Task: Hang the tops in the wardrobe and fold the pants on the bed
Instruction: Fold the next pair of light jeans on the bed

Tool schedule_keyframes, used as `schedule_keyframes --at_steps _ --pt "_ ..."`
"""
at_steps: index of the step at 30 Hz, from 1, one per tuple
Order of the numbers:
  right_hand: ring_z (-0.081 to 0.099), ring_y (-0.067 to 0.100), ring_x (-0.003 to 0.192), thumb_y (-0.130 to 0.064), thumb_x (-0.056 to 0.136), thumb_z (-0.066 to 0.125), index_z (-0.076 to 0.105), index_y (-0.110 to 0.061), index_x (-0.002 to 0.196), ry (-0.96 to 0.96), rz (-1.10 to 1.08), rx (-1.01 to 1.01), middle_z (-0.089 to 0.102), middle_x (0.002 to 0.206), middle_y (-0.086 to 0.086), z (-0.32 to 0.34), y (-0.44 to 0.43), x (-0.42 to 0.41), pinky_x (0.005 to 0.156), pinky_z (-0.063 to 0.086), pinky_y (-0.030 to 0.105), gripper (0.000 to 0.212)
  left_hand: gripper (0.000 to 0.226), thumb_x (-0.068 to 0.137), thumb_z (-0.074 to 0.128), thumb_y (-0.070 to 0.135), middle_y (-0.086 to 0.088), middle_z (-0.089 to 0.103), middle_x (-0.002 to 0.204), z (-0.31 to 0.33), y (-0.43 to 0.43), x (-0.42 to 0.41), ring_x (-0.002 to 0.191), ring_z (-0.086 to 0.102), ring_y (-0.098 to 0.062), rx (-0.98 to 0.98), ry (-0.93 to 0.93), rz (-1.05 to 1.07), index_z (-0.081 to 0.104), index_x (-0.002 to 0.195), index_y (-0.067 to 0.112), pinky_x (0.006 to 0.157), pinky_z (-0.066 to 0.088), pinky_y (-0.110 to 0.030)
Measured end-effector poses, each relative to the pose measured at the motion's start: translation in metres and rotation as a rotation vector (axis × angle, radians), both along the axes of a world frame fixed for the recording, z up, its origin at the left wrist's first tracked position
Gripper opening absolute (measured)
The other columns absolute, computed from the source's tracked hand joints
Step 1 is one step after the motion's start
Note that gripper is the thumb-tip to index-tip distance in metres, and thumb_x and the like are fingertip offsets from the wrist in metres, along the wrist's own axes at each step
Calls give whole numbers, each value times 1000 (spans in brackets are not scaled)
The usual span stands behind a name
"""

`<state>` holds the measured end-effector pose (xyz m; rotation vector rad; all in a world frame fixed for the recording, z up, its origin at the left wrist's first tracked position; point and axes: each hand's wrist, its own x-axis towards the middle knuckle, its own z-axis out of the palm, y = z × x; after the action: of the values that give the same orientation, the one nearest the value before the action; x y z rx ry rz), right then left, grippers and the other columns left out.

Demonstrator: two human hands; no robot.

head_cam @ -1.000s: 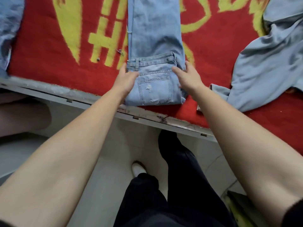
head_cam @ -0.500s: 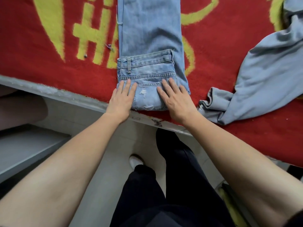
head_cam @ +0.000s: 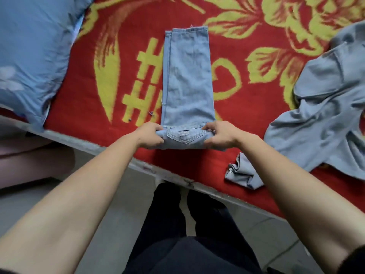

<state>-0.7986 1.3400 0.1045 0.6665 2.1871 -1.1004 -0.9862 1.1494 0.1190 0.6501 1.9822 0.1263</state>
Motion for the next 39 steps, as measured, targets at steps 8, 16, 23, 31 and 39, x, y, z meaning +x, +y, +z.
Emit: schedule_keyframes --at_steps 8,16,23,31,39 --pt "62 19 100 -51 68 65 59 -26 127 95 -452 5 66 111 1 -33 71 -61 85 49 31 64 40 81 70 5 -12 66 100 -47 36 -74 85 64 -23 241 -30 659 60 119 13 75 54 -33" --pt "61 20 89 -41 91 55 60 -27 116 184 -670 238 71 101 1 -133 140 -138 77 44 30 30 20 87 72 13 -7 67 99 -152 122 -143 81 61 -12 455 39 758 63 104 9 77 54 -28" --pt "58 26 110 -47 91 51 58 -21 118 62 -630 292 66 115 3 -178 150 -154 86 42 35 39 41 82 74 30 -6 64 114 -201 147 -154 101 61 -19 332 144 775 57 114 9 89 51 -34" --pt "66 21 85 -38 84 69 66 -7 111 276 -961 15 71 101 14 -167 203 -227 82 54 43 41 67 85 73 40 5 60 114 -194 227 -211 87 53 1 549 -86 866 47 137 6 65 42 -6" --pt "66 26 112 -29 79 79 69 -12 122 190 -1082 -314 69 122 7 -168 228 -256 102 50 45 47 58 68 83 3 -13 70 110 -186 272 -232 97 70 -22 537 -142 902 60 120 -1 81 60 -36"
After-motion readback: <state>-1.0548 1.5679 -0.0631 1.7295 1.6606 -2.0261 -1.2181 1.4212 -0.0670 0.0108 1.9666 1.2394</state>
